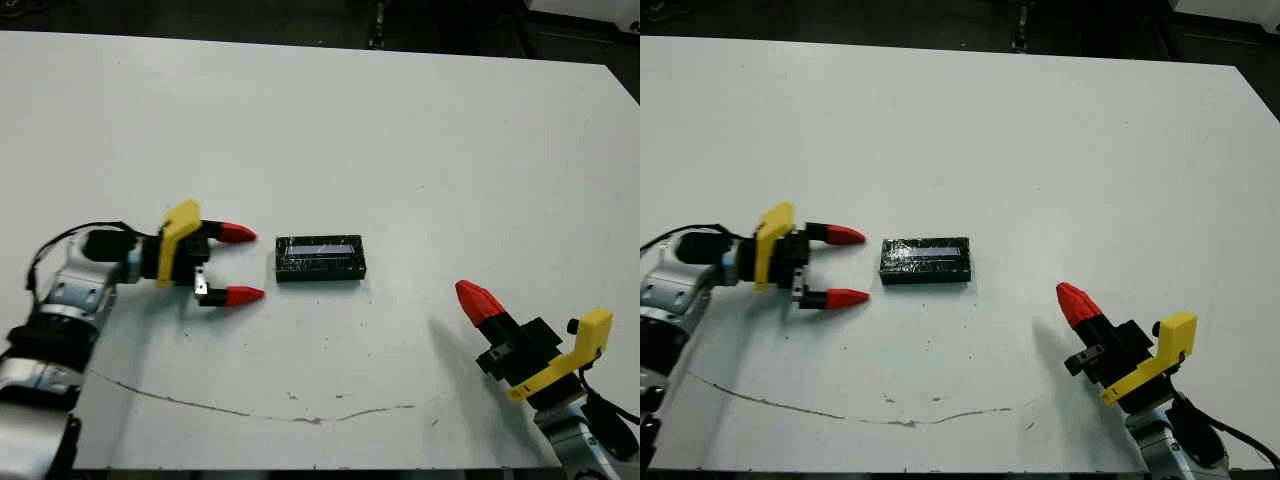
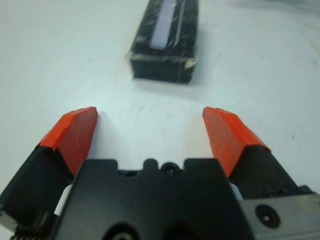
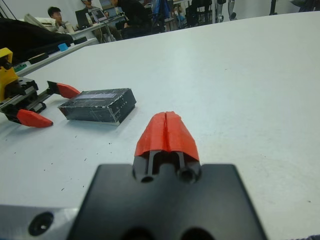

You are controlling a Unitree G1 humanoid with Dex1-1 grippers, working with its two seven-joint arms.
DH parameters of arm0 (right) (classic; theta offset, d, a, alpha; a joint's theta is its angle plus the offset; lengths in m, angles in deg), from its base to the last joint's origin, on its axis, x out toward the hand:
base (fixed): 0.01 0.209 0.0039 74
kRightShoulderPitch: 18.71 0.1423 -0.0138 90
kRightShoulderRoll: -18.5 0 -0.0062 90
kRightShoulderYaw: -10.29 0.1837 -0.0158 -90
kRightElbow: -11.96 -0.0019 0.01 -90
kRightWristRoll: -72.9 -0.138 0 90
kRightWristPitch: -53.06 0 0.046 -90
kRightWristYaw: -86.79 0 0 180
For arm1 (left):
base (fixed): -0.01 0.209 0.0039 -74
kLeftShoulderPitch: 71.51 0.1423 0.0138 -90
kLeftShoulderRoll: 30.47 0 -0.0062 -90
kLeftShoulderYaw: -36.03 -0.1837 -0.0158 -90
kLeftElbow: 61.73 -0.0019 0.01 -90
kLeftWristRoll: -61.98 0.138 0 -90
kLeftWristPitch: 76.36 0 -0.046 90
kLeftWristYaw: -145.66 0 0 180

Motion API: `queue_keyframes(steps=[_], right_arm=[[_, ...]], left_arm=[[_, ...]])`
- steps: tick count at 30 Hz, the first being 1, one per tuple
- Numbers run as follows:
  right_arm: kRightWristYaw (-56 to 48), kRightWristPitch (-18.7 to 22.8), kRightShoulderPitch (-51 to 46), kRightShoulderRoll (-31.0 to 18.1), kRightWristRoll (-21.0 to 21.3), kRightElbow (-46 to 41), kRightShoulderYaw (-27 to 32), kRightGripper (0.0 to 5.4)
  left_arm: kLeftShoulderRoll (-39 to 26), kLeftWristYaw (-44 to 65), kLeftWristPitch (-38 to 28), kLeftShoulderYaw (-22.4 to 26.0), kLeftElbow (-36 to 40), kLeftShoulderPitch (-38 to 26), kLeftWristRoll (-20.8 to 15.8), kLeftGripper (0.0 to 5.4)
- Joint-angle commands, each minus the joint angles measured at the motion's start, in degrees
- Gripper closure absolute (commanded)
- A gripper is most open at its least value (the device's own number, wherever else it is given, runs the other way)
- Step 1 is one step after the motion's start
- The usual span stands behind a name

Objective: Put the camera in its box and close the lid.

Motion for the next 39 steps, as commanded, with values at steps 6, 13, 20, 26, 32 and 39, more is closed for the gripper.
queue_keyframes(steps=[6, 13, 20, 26, 32, 39], right_arm=[[-0.2, 0.2, -0.3, -0.9, -0.5, 0.0, 0.2, 5.4], [-0.8, -0.3, 0.0, -0.8, -0.5, 0.9, 0.0, 5.4], [-0.3, -0.9, -0.3, -0.6, 0.3, 0.6, -0.1, 5.4], [0.0, -0.8, -0.7, -0.3, 0.5, 0.4, 0.0, 5.4], [-0.4, -1.8, -0.6, -0.1, 0.8, 0.9, -0.3, 5.4], [-0.6, -2.3, -0.3, -0.1, 0.7, 1.3, -0.5, 5.4]], left_arm=[[-5.1, -5.1, 10.5, 5.8, 11.8, 4.3, -4.0, 0.11], [6.6, -24.6, 17.2, 13.2, 35.5, 9.7, -15.0, 1.05], [20.1, -43.2, 19.8, 5.1, 50.0, 12.3, -14.6, 2.1], [25.2, -51.2, 23.3, -2.5, 52.8, 12.4, -11.9, 2.97], [28.1, -56.6, 26.5, -8.4, 50.7, 11.9, -7.9, 3.87], [30.5, -59.6, 31.0, -11.7, 45.8, 11.2, -5.0, 4.93]])
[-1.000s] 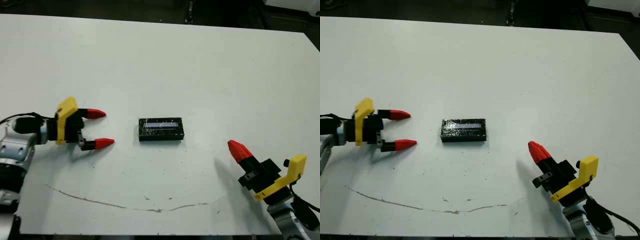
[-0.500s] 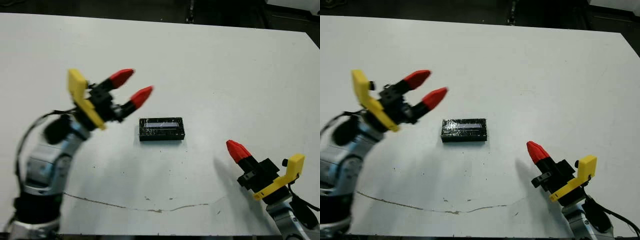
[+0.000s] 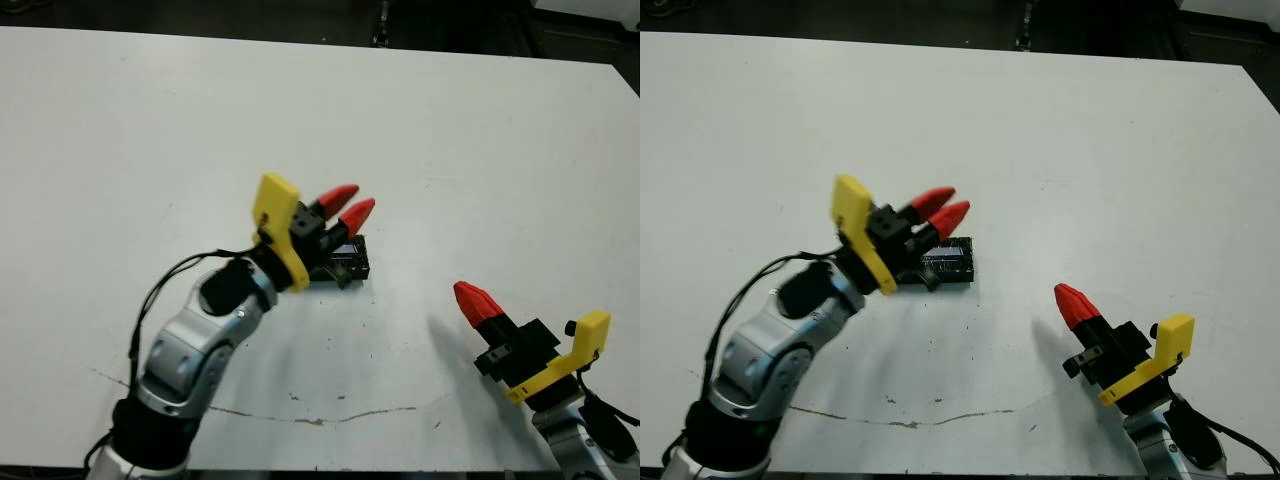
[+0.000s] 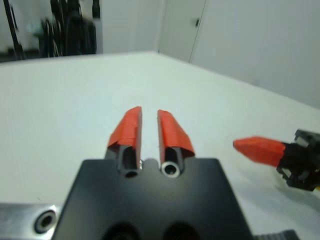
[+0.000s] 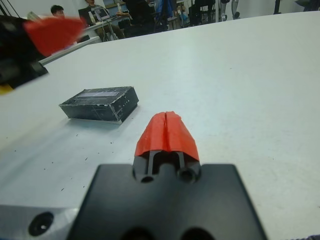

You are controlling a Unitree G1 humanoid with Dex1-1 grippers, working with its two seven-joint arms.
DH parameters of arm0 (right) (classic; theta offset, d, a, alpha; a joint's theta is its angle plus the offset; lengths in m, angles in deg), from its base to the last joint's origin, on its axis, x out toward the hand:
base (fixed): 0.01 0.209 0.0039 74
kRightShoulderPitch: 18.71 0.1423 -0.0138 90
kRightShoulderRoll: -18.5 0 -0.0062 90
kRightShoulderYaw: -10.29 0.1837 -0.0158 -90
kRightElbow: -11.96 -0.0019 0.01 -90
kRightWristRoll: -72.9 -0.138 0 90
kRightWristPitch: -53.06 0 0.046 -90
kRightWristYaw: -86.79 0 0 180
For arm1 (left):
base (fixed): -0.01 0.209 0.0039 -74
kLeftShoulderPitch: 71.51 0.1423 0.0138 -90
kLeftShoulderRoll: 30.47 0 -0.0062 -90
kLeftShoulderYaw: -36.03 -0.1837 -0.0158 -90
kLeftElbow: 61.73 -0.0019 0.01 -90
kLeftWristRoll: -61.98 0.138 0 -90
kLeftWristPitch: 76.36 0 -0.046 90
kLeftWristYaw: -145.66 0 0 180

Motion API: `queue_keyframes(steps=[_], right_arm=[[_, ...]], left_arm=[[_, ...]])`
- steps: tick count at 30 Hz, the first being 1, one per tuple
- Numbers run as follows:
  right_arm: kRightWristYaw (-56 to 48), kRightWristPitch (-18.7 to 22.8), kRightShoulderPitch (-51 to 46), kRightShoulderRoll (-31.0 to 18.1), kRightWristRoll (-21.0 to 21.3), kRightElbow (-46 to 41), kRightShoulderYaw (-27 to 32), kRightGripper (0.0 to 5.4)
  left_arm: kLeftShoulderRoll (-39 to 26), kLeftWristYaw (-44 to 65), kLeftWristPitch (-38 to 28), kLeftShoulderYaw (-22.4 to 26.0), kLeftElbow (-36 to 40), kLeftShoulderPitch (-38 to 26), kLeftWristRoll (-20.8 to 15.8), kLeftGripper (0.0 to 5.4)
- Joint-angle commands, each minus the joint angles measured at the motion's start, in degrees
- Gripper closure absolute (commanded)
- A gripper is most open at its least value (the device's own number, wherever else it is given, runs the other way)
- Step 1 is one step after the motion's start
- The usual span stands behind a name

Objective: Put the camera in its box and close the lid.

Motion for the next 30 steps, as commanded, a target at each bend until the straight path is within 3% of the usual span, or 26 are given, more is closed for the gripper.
queue_keyframes(steps=[1, 3, 17, 30], right_arm=[[-0.2, -0.7, -0.1, -0.4, 0.0, 0.9, 0.1, 5.4], [-0.1, -0.4, -0.1, -0.5, 0.0, 0.8, 0.1, 5.4], [1.3, 0.8, -0.3, -0.8, -0.2, -0.4, -0.3, 5.4], [1.0, 0.5, 0.0, -0.9, -0.1, -0.1, -0.2, 5.4]], left_arm=[[1.0, -1.8, 3.0, -0.9, -2.8, -0.1, 1.7, 5.11], [1.9, -3.4, 5.3, -0.7, -3.7, 0.2, 1.8, 5.38], [5.2, -8.3, 19.7, 2.0, -5.6, 2.1, 0.0, 5.38], [5.5, -8.2, 20.5, 1.7, -8.6, 4.7, 0.1, 5.38]])
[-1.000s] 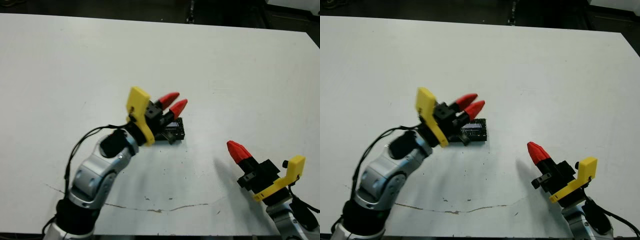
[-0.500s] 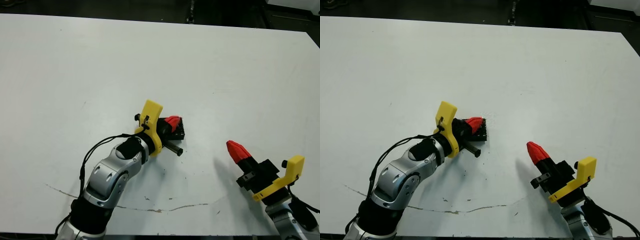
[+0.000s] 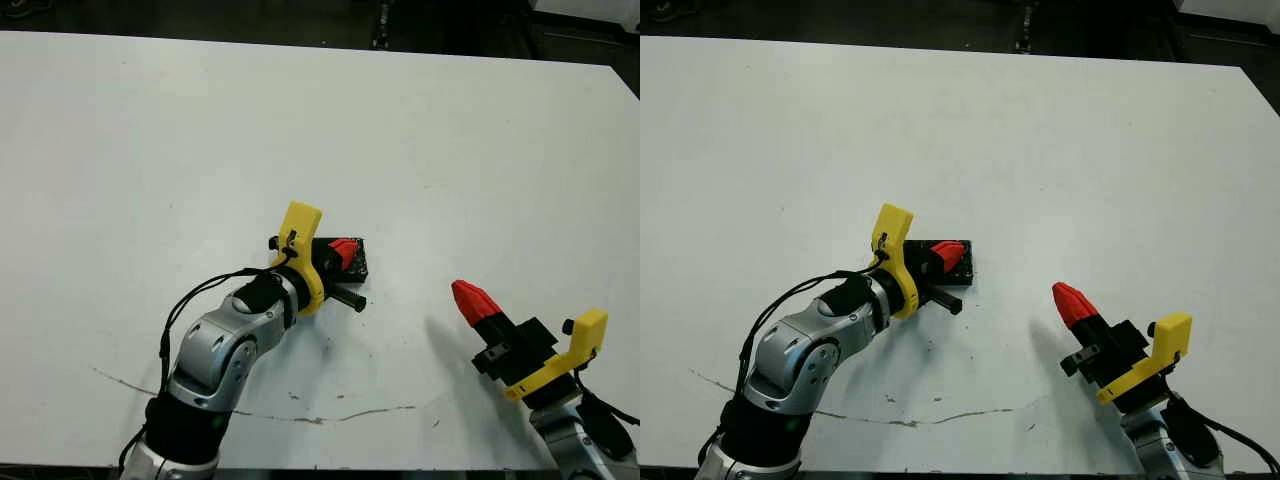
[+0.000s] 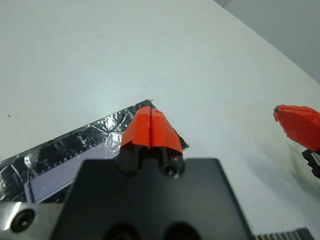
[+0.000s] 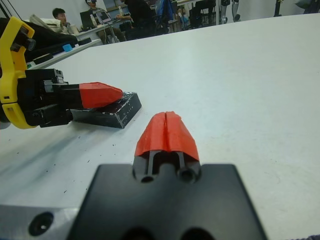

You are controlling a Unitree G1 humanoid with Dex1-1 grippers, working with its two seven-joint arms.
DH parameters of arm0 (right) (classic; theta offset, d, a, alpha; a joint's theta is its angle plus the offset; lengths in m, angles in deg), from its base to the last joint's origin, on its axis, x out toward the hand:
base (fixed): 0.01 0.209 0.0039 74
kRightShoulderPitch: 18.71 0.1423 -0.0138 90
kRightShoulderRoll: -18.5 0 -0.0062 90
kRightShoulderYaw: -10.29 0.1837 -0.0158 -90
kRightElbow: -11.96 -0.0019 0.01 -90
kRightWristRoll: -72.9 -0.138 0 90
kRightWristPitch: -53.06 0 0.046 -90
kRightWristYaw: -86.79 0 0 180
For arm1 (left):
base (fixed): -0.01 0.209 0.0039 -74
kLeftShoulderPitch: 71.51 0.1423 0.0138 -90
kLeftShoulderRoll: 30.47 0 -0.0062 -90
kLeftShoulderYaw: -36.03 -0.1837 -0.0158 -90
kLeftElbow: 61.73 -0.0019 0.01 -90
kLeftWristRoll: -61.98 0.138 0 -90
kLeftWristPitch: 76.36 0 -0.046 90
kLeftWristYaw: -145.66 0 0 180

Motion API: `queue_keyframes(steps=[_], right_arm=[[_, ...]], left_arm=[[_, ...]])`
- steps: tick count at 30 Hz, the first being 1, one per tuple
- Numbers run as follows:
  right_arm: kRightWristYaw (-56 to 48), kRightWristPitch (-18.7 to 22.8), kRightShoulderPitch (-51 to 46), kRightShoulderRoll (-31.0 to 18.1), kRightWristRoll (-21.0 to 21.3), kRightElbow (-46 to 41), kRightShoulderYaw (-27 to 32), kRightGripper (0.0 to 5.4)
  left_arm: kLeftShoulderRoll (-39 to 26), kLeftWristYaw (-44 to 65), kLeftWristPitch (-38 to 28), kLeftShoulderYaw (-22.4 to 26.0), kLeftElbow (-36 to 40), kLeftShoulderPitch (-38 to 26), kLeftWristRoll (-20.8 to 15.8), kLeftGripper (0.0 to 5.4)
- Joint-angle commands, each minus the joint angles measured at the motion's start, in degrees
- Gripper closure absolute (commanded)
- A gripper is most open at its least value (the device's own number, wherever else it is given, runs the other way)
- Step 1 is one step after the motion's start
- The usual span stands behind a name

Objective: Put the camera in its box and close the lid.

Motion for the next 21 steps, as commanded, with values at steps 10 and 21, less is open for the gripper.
queue_keyframes(steps=[10, 21], right_arm=[[0.2, 0.2, -0.6, -0.5, -0.6, -0.1, 0.4, 5.4], [4.2, -2.5, 1.2, 1.3, 0.7, -2.3, 1.4, 5.4]], left_arm=[[-6.7, 6.7, -11.8, -1.6, 7.9, 9.4, 1.7, 5.38], [-9.1, 7.1, -46.7, 8.4, 11.4, 15.0, 8.9, 5.38]])
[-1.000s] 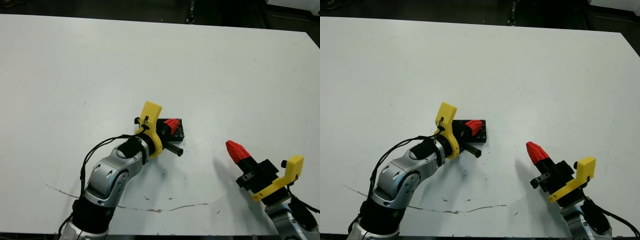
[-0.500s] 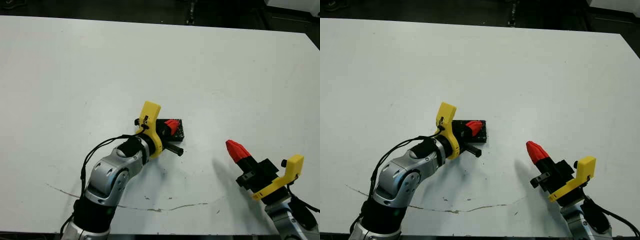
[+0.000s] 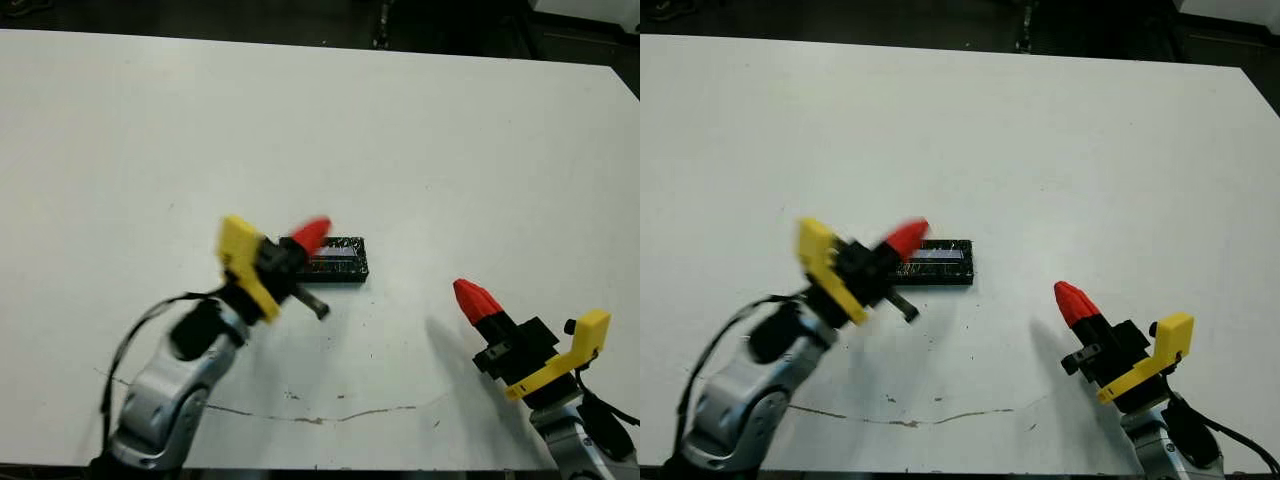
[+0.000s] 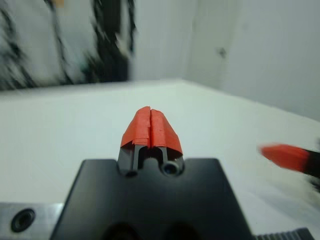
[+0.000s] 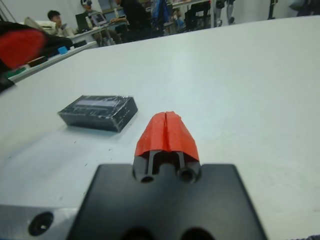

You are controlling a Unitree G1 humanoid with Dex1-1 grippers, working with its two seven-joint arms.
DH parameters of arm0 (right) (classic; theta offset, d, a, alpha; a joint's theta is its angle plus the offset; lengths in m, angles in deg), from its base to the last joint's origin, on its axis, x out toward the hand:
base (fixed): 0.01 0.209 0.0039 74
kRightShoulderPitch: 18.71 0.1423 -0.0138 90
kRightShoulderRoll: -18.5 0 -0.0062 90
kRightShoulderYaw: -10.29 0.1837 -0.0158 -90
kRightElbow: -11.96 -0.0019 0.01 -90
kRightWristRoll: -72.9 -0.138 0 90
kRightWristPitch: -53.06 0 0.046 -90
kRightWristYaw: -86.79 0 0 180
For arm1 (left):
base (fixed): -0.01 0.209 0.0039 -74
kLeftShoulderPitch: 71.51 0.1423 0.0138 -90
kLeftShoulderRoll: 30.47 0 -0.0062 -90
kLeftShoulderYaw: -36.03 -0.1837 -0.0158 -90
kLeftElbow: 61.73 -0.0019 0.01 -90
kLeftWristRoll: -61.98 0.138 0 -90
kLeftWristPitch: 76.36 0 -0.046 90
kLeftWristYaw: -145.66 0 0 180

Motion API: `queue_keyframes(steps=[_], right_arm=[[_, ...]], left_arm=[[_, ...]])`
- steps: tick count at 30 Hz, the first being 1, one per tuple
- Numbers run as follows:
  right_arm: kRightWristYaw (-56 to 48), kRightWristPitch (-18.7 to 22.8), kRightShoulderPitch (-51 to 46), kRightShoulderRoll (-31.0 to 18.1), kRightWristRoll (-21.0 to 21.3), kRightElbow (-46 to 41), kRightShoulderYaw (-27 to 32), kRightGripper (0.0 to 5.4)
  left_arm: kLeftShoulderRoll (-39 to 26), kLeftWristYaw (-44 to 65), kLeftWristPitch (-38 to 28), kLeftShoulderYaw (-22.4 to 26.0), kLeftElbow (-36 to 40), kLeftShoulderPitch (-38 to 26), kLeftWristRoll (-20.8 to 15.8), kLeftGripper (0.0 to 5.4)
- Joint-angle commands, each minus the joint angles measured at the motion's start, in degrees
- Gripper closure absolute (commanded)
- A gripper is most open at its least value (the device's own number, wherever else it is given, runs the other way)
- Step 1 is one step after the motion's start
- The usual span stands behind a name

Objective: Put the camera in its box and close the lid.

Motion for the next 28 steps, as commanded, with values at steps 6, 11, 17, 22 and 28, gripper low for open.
queue_keyframes(steps=[6, 11, 17, 22, 28], right_arm=[[9.6, -0.7, 2.7, 1.3, 4.9, -5.2, 1.5, 5.4], [11.7, -2.1, 4.7, 2.9, 4.8, -4.4, 1.7, 5.4], [13.8, -2.9, 5.3, 4.7, 7.0, -3.9, 0.1, 5.4], [16.9, -1.5, 4.2, 6.4, 8.9, -5.0, -2.1, 5.4], [17.1, -2.0, 3.1, 6.8, 9.5, -4.8, -3.3, 5.4]], left_arm=[[-0.7, -3.9, -19.0, 7.3, -7.9, 4.3, 5.6, 5.38], [0.7, -6.9, -21.7, 10.2, -9.4, 8.4, 5.5, 5.38], [2.5, -9.3, -22.7, 9.7, -11.1, 12.7, 6.2, 5.38], [4.4, -10.0, -25.2, 8.9, -14.6, 13.4, 5.9, 5.38], [4.8, -10.4, -25.0, 8.5, -14.8, 13.1, 6.4, 5.38]])
